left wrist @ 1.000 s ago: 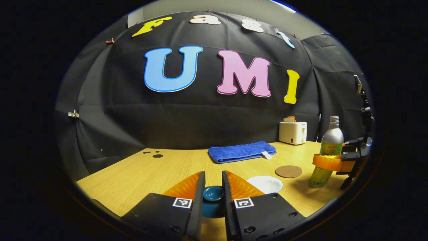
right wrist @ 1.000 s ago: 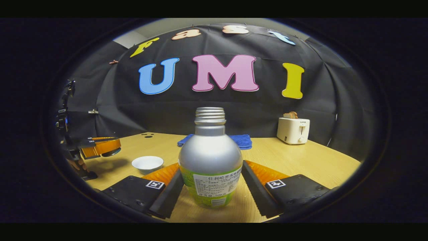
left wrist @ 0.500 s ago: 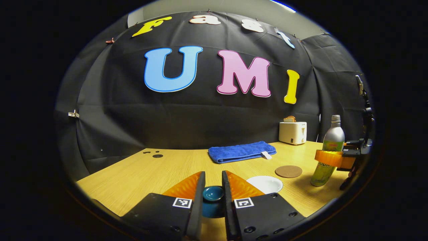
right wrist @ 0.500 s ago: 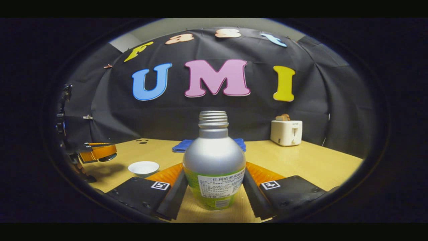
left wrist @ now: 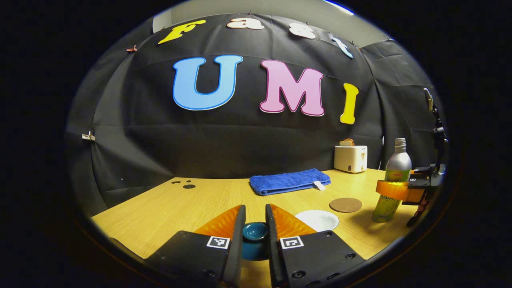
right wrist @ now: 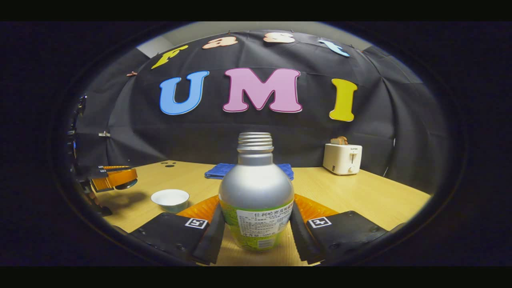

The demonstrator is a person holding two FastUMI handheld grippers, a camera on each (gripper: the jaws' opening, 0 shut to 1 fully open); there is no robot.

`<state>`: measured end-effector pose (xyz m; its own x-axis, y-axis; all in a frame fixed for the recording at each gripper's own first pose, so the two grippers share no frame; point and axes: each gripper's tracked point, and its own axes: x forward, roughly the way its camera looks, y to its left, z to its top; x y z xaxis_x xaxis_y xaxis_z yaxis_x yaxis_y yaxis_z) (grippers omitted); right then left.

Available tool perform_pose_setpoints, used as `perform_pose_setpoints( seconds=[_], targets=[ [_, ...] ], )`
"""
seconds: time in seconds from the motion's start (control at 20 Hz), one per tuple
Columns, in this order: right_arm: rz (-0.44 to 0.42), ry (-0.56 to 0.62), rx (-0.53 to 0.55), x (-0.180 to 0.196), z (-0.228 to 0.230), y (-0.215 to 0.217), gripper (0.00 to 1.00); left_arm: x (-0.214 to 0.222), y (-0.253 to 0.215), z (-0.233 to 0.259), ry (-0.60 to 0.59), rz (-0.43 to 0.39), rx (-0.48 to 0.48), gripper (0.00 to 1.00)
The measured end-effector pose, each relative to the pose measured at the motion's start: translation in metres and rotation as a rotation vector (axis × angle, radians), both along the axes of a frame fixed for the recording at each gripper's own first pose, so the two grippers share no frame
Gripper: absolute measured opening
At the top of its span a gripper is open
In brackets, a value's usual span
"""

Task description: Open the teacup lid with one hand, grasp the water bottle and pour water into the teacup with the other hand; after pouring, place the water bottle on the coaster and then close the teacup lid.

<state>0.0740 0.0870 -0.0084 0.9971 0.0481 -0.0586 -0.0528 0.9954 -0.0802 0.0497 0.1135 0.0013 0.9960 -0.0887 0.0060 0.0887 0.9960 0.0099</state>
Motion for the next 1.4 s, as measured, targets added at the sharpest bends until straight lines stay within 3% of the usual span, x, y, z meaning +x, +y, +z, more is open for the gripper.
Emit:
perform_pose_setpoints(
  seconds=[0.05, 0.25, 0.6, 0.7, 0.9, 1.4],
  targets=[
    [0.018, -0.004, -0.024, -0.001, 0.004, 0.004, 0.72, 0.001, 0.003, -0.001, 0.001, 0.001, 0.0, 0.31],
    [0.108, -0.028, -0.191, 0.01, 0.027, 0.017, 0.75, 0.004, 0.019, -0.001, 0.001, 0.015, 0.001, 0.32],
    [0.163, -0.073, -0.648, 0.045, 0.041, 0.026, 0.76, 0.002, 0.057, -0.001, 0.003, 0.079, 0.001, 0.31],
    [0.175, -0.11, -0.8, 0.052, 0.043, 0.031, 0.72, 0.002, 0.062, -0.002, 0.003, 0.083, 0.001, 0.31],
    [0.211, -0.184, -1.059, 0.061, 0.038, 0.044, 0.75, 0.001, 0.067, -0.002, 0.003, 0.077, 0.001, 0.31],
    [0.308, -0.249, -1.356, 0.072, 0.004, 0.063, 0.75, 0.001, 0.068, -0.001, 0.004, 0.076, 0.001, 0.31]
  ],
)
